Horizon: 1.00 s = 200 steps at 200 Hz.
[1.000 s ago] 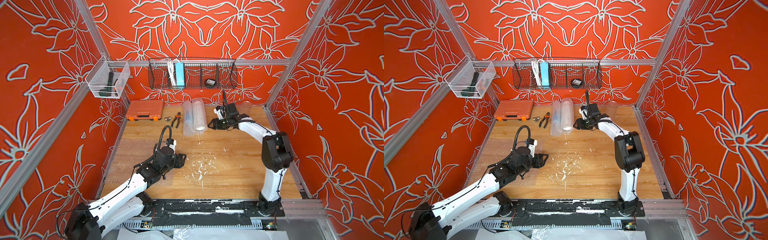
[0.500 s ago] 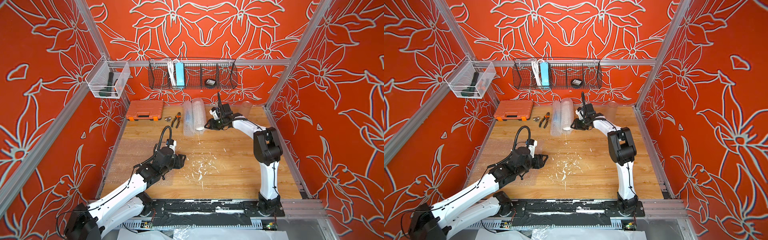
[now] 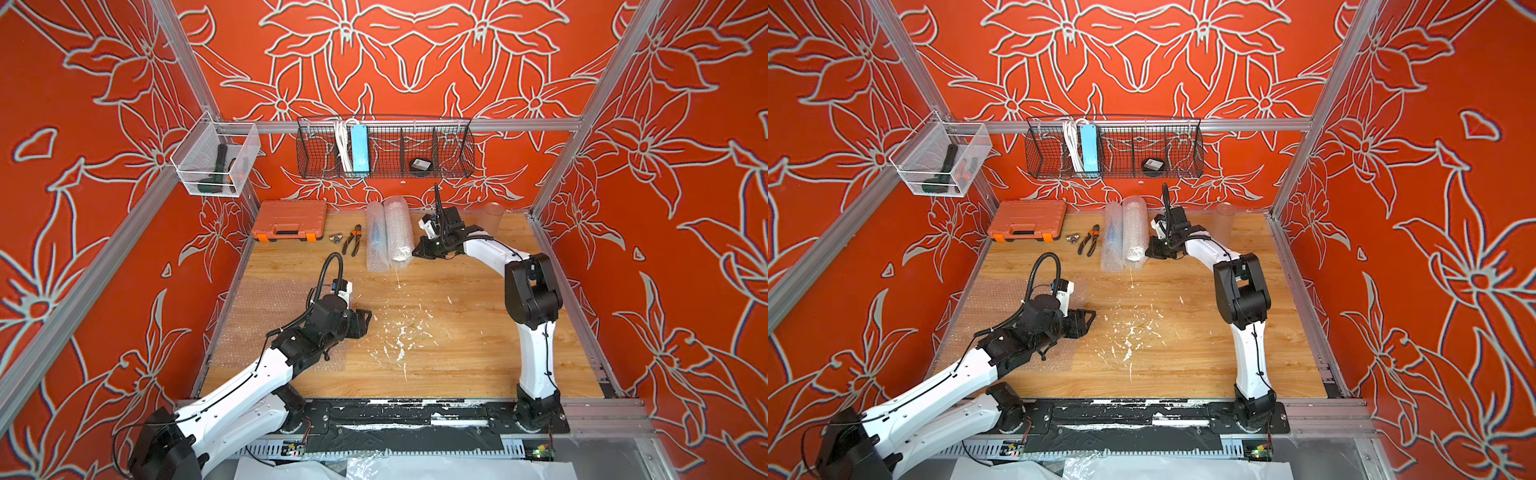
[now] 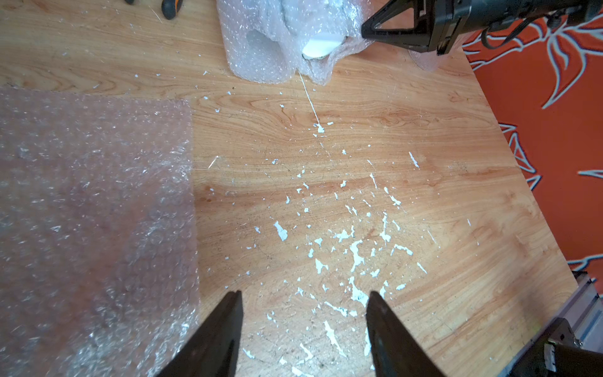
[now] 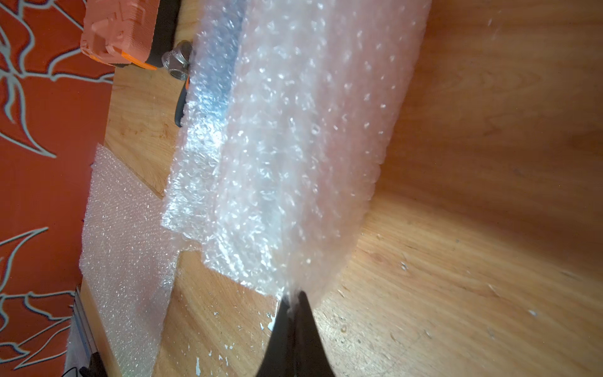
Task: Unwrap the vase from the bubble wrap
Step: Move the bubble wrap to the center of the board.
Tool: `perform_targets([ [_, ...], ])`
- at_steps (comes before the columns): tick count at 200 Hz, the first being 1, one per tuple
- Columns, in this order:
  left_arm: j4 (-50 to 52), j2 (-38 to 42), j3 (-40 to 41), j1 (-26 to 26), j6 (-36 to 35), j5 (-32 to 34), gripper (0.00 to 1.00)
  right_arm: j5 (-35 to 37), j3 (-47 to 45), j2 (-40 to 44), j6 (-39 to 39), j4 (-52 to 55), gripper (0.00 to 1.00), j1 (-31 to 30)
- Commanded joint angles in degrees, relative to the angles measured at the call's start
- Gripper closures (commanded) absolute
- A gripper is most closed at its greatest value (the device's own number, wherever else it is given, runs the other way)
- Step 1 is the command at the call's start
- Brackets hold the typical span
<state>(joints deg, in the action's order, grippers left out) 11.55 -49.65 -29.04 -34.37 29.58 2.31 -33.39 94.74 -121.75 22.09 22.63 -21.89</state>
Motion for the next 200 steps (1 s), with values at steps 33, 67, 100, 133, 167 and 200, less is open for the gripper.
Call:
perform_targets([
  [33, -0.1, 0.17, 0.47, 0.36, -0.56, -0.52, 0.41, 0.27, -10.27, 9.93, -1.96, 1.48, 1.0, -0.35],
  [67, -0.82, -0.6, 0.38, 0.36, -0.78, -1.96, 0.4, -1.41, -19.54, 17.01, -1.71, -0.28, 1.0, -0.52],
  [100, -2.25, -1.83, 0.64, 0.29, -0.22, -4.33, 0.39, -2.11, -29.89, 25.35, -0.83, -2.6, 1.0, -1.06],
  [133, -4.41, -3.33, 0.82, 0.36, 0.57, -7.57, 0.35, -2.65, -39.74, 34.3, 0.92, -4.38, 1.0, -3.29],
  [167, -6.46, -4.93, 0.65, 0.3, 0.93, -10.56, 0.34, -1.49, -47.34, 42.77, 2.62, -4.21, 1.0, -5.96],
  [200, -9.48, -6.53, 0.57, 0.36, 1.51, -13.8, 0.31, 0.01, -51.92, 49.11, 2.34, -2.84, 1.0, -7.87],
])
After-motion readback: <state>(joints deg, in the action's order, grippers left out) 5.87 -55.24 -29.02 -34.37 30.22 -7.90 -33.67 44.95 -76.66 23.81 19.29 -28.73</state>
